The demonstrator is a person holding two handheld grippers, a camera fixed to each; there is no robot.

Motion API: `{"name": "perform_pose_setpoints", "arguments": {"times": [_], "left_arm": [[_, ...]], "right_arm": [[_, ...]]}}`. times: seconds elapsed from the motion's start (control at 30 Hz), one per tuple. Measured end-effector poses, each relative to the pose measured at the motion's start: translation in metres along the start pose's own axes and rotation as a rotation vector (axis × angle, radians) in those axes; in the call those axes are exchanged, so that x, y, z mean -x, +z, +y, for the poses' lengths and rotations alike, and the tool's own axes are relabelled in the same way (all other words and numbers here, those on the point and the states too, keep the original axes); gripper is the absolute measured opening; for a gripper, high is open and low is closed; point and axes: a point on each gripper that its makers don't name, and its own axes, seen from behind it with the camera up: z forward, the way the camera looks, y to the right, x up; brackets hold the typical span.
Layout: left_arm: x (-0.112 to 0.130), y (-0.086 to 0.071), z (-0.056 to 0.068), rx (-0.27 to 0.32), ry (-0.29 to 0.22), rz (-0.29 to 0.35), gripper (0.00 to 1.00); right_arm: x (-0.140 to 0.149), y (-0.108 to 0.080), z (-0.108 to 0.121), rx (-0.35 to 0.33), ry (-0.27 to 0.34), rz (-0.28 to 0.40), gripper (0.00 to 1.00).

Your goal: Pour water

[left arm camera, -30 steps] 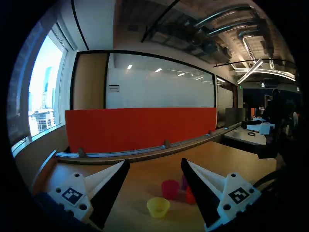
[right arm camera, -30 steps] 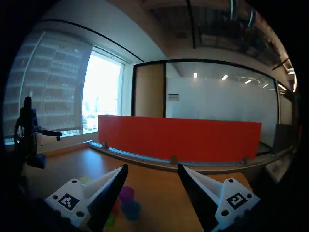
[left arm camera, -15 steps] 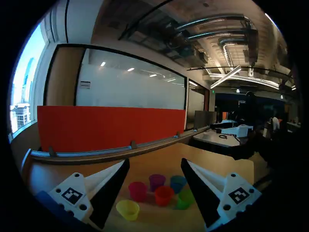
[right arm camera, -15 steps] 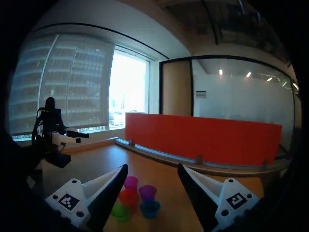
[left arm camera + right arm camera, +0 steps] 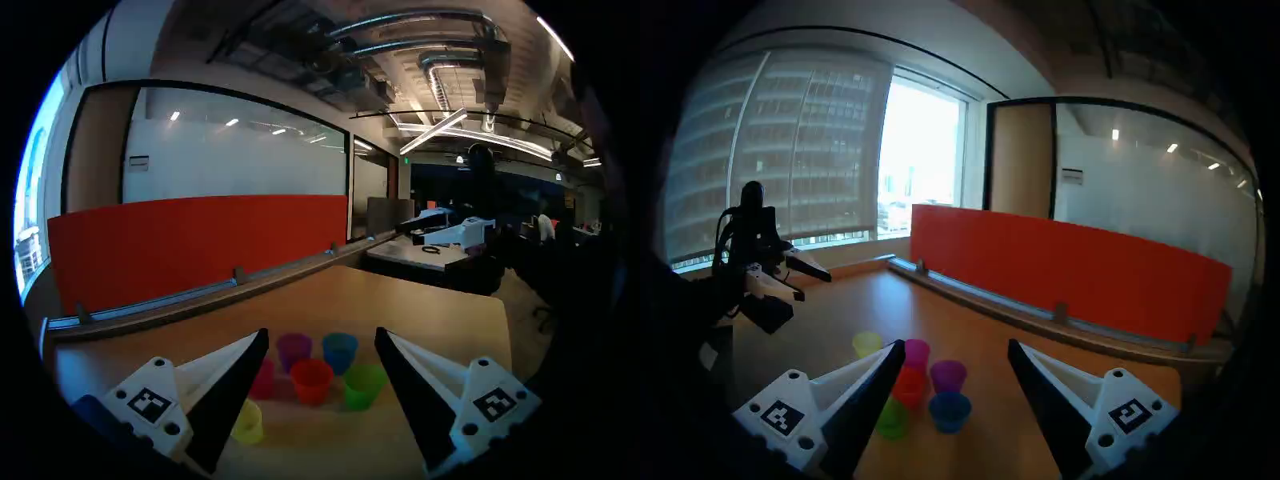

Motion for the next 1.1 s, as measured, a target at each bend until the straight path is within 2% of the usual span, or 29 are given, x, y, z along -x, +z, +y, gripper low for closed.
{"name": "perform_pose_setpoints", "arguments": {"times": [0.17, 0.47, 0.87, 1.1], "left_arm": [[0.01, 0.004, 0.003, 0.026, 0.021, -0.035, 0.99], [0.033, 0.01, 0.019, 0.094, 0.071, -0.099, 0.99], [0.071, 0.034, 0.031, 0.136, 0.081, -0.171, 0.99], [0.096, 0.051, 0.044, 0.173, 0.09, -0.215, 0.99]], "right_arm": [[0.004, -0.002, -0.003, -0.015, 0.008, -0.035, 0.99], [0.012, -0.002, 0.001, -0.013, -0.002, -0.074, 0.99], [0.026, -0.001, 0.004, -0.014, -0.005, -0.115, 0.99], [0.035, -0.001, 0.009, -0.009, 0.002, -0.132, 0.99]]}}
